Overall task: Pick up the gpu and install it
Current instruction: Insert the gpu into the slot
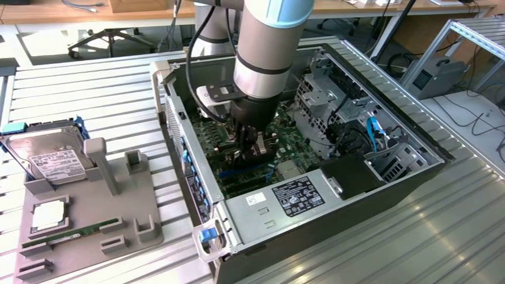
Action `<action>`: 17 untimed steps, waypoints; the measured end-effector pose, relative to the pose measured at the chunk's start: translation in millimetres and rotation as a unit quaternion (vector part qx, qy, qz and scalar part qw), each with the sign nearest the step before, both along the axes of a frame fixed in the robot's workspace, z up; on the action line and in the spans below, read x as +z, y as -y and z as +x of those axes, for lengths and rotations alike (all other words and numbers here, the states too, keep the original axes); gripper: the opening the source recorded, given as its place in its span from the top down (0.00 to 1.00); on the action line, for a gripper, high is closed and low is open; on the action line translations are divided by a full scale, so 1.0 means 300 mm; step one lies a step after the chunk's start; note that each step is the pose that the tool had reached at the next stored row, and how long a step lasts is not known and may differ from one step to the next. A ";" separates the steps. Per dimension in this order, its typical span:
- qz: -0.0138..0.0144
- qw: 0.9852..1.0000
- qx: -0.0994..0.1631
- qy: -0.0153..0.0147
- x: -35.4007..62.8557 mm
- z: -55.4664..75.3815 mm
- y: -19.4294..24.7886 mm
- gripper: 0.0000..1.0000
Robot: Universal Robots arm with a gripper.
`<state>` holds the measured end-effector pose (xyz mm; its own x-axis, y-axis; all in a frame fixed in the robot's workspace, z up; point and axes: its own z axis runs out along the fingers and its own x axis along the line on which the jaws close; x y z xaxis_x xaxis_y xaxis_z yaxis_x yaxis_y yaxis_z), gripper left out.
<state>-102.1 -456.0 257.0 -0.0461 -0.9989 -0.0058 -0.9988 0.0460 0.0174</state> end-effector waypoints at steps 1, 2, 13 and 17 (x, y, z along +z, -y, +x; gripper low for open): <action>0.000 1.000 0.000 0.000 0.000 0.000 0.000 0.73; 0.000 1.000 0.000 0.000 0.000 0.000 0.000 0.73; 0.000 1.000 0.000 0.000 0.006 0.000 0.000 0.73; 0.000 1.000 0.000 0.000 0.012 0.000 0.000 0.73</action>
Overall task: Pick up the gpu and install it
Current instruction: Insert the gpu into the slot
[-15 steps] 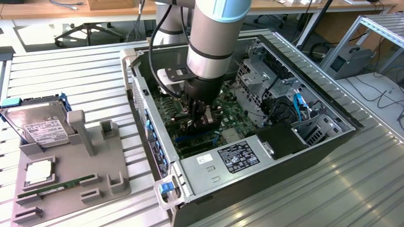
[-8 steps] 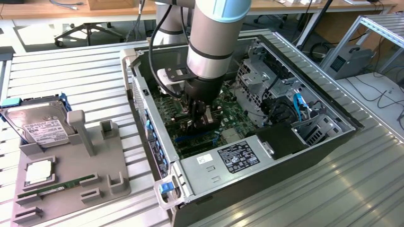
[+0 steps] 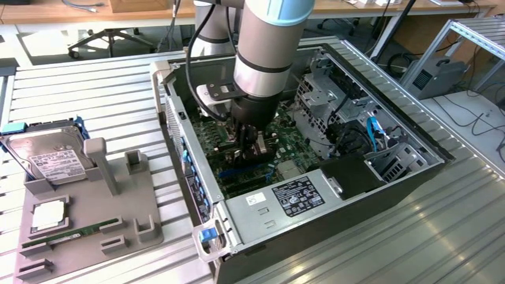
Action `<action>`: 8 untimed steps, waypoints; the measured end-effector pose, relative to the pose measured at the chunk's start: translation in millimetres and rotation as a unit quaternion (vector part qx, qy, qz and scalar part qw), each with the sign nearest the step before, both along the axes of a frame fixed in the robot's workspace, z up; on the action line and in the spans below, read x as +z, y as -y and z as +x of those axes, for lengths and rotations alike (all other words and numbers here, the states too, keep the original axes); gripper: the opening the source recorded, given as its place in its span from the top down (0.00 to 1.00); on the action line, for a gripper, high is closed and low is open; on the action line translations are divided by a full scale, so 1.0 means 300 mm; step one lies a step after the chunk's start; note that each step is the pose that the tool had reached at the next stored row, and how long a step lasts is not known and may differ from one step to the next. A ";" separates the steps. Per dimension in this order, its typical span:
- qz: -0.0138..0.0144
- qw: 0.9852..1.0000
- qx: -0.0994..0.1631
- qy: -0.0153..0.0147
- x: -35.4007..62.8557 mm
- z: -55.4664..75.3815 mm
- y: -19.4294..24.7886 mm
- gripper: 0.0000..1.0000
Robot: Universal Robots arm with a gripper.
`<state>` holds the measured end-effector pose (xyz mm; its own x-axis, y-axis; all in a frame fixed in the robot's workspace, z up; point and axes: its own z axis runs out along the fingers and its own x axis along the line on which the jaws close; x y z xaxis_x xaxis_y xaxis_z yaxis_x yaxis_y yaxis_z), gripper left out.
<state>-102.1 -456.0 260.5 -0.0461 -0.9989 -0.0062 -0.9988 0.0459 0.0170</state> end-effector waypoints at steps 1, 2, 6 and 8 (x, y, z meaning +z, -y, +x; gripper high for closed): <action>0.000 1.000 0.000 0.000 0.000 0.000 0.000 0.73; 0.000 1.000 0.000 0.000 0.000 0.000 0.000 0.73; 0.000 1.000 0.000 0.000 0.000 0.000 0.000 0.73; 0.000 1.000 0.001 0.000 0.001 0.000 0.000 0.73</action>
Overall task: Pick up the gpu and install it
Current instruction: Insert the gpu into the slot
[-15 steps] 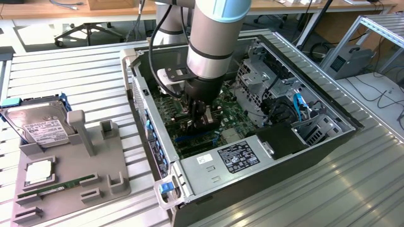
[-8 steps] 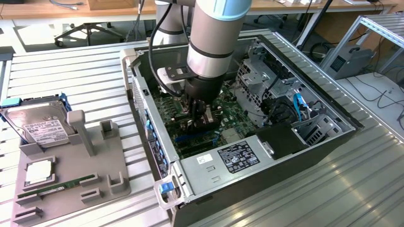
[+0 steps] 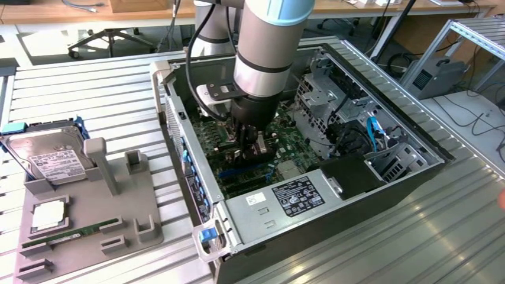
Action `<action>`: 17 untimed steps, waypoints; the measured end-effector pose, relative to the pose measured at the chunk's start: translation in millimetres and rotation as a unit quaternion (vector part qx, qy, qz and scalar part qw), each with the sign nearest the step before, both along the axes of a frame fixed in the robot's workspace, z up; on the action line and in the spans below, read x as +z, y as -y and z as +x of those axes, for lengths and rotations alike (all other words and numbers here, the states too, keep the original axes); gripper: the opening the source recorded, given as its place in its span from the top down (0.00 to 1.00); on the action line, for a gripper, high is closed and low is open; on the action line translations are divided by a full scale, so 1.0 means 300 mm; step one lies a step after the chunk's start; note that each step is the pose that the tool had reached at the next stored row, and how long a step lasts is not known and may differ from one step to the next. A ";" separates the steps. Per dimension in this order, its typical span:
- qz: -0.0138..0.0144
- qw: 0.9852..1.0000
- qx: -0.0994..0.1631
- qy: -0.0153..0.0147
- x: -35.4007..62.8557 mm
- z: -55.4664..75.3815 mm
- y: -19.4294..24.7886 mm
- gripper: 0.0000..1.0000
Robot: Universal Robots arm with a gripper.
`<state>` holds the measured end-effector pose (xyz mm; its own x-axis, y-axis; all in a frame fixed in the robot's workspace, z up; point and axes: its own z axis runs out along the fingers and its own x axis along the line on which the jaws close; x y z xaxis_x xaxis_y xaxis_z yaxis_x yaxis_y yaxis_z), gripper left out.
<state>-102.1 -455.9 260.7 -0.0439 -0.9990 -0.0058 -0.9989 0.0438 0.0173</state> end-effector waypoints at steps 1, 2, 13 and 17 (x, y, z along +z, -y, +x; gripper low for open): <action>0.000 1.000 0.001 0.000 0.000 0.000 -0.001 0.73; 0.000 1.000 0.001 0.000 0.000 0.000 -0.003 0.73; 0.000 1.000 0.002 0.000 -0.009 0.000 -0.005 0.73; 0.000 1.000 0.002 0.000 -0.015 0.000 -0.006 0.73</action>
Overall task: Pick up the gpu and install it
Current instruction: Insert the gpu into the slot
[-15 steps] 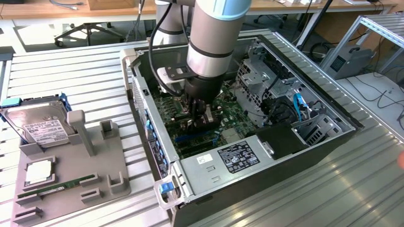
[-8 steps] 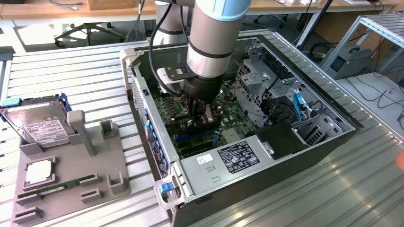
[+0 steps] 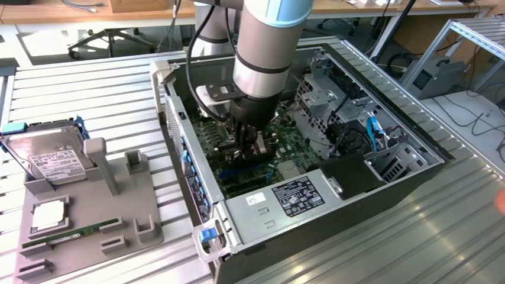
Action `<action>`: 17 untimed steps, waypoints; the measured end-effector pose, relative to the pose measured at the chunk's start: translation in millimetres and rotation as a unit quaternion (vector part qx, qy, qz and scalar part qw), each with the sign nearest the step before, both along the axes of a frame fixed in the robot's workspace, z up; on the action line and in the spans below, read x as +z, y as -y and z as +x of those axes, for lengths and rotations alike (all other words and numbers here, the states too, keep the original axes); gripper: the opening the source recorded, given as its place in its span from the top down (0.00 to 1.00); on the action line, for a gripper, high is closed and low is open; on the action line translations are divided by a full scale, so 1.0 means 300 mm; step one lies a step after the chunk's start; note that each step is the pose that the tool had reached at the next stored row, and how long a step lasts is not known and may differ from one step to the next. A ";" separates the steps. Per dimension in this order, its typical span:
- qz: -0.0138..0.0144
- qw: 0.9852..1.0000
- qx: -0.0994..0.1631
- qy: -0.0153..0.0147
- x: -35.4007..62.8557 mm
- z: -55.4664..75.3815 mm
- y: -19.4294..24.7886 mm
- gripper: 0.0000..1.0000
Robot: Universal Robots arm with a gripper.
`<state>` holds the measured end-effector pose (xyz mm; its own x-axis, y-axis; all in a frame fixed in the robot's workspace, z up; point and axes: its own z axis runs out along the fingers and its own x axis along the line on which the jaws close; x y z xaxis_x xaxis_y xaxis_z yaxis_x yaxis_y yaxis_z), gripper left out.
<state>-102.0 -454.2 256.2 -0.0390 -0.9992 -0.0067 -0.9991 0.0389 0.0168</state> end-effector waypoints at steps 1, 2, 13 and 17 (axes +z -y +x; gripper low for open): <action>0.000 1.000 0.000 0.000 -0.002 0.000 0.000 0.73; -0.001 1.000 0.000 0.000 -0.004 0.000 0.001 0.73; -0.001 1.000 0.000 0.000 -0.006 0.000 0.000 0.73; -0.006 1.000 0.000 0.000 -0.007 0.000 -0.002 0.73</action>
<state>-102.1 -453.5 254.3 -0.0391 -0.9992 0.0053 -0.9991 0.0392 0.0168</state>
